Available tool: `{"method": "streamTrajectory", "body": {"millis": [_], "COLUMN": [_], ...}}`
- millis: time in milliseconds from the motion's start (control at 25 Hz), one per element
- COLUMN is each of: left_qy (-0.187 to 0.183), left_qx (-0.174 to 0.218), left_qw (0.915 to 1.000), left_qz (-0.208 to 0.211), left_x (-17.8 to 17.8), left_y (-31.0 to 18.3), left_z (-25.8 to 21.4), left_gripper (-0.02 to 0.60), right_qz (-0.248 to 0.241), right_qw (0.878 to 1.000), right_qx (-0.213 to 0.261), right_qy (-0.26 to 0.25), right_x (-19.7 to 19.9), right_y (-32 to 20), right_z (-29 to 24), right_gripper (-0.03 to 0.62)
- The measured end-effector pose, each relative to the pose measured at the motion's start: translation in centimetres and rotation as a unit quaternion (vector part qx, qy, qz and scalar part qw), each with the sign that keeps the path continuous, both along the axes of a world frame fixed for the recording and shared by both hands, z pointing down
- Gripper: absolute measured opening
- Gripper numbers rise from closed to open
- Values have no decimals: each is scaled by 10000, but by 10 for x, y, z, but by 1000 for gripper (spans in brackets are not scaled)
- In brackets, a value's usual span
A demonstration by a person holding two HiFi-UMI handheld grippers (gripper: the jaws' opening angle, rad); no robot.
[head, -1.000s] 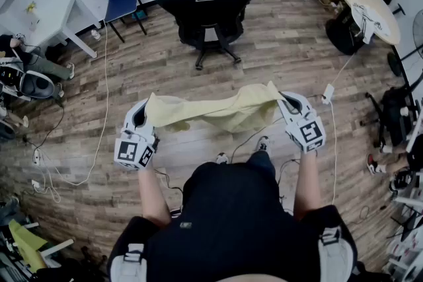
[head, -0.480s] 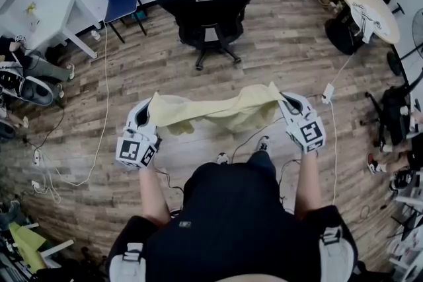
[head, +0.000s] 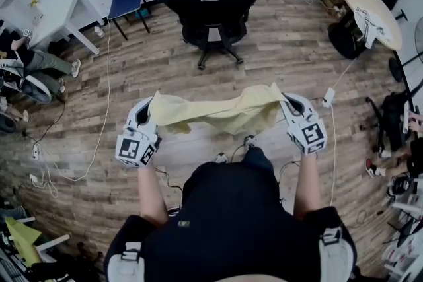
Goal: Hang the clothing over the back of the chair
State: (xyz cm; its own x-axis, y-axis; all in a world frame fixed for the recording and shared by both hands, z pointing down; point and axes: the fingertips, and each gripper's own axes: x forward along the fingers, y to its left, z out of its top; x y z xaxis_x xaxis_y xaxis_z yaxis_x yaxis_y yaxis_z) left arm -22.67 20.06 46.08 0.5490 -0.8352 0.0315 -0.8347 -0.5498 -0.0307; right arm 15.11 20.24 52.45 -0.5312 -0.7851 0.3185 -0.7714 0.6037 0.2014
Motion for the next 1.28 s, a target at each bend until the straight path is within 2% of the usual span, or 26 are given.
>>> {"method": "streamTrajectory", "body": {"millis": [480,680,880,1280], "left_qy": [38,-60,-93,-132], "left_qx": [-56,-87,-101,-49], "left_qw": [9991,9982,9969,9938], "left_qz": [-420,-593,-778,-1100], "left_x": [-3,8,21,53], "left_y": [-7,-15,-28,-50], "left_z": [1,-3,-8,-15], "left_gripper": [3,3,3,3], "right_qz": [-168,-278,-378,-754], "right_qw": [9998,9992,9990,9970], "right_qx": [79,169,-57,5], "right_qy": [-121,-237,-243,-187], "right_x": [9,21,32,61], "right_y": [-32,-57,-80,-126], "right_z": [-3,-6,1,0], "right_gripper": [2,2,2,2]}}
